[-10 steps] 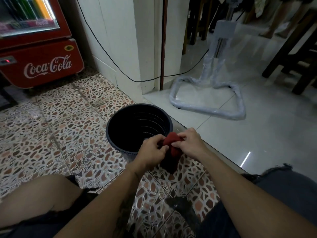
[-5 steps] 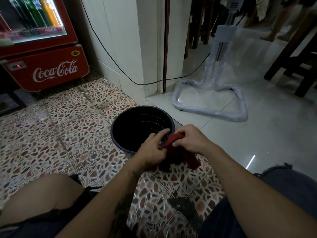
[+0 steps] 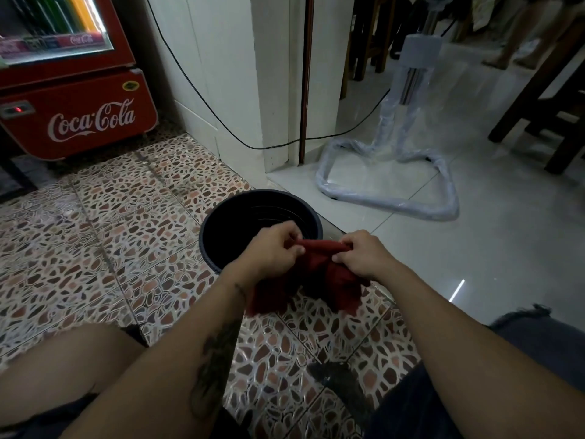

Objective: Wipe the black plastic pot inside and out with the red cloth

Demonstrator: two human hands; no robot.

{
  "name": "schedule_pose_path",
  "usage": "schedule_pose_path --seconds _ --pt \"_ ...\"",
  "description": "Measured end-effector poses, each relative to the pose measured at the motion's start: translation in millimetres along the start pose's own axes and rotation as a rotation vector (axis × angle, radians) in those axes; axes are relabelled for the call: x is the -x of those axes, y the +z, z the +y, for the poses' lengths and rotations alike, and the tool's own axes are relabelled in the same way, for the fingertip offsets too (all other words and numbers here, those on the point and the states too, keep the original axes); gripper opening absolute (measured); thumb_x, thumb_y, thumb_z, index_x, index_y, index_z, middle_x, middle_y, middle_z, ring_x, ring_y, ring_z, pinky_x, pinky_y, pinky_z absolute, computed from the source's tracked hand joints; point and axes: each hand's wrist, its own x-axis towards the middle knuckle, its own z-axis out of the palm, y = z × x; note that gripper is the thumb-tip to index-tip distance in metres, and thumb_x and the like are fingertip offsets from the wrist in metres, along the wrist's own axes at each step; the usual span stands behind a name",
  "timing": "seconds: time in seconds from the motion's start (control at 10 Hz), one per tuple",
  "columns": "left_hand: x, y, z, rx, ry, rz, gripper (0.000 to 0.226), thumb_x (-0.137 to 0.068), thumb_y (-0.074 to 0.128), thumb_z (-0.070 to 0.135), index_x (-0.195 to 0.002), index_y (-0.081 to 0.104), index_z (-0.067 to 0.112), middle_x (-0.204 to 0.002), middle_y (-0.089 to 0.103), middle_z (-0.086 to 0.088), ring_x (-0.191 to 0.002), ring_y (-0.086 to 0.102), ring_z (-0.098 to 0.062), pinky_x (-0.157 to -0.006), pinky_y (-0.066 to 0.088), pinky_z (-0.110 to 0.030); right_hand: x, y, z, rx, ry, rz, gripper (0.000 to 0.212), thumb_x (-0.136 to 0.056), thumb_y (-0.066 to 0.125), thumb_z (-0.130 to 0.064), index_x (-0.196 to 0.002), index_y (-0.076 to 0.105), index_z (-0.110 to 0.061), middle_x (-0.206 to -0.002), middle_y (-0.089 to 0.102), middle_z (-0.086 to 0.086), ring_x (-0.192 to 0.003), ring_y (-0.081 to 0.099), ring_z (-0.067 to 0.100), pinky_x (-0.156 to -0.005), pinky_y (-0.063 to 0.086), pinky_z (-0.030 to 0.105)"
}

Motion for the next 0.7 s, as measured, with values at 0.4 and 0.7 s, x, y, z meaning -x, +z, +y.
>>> schedule_pose_path --seconds 0.4,0.7 --pt "-16.4 72.9 -41.1 -0.536 -0.063 -0.1 0.037 -0.096 0.034 0.044 -0.118 0.054 0.022 -0.116 0.065 -0.007 -0.097 0.063 -0.031 -0.088 0.045 -0.047 -29.9 70.9 19.9 0.238 -0.185 0.066 0.06 -0.094 0.057 -0.02 -0.152 0.041 -0.022 -0.156 0.037 0.0 -0.136 0.041 0.026 -0.111 0.04 0.046" --pt "-69.6 28.4 -46.7 -0.51 -0.078 -0.102 0.038 -0.093 0.038 0.048 -0.104 0.065 0.023 -0.11 0.069 -0.011 -0.095 0.065 -0.035 -0.081 0.051 -0.039 -90.4 32.2 -8.7 0.348 -0.289 0.075 0.059 -0.082 0.051 -0.019 -0.141 0.056 -0.023 -0.142 0.05 0.002 -0.126 0.043 0.025 -0.106 0.042 0.041"
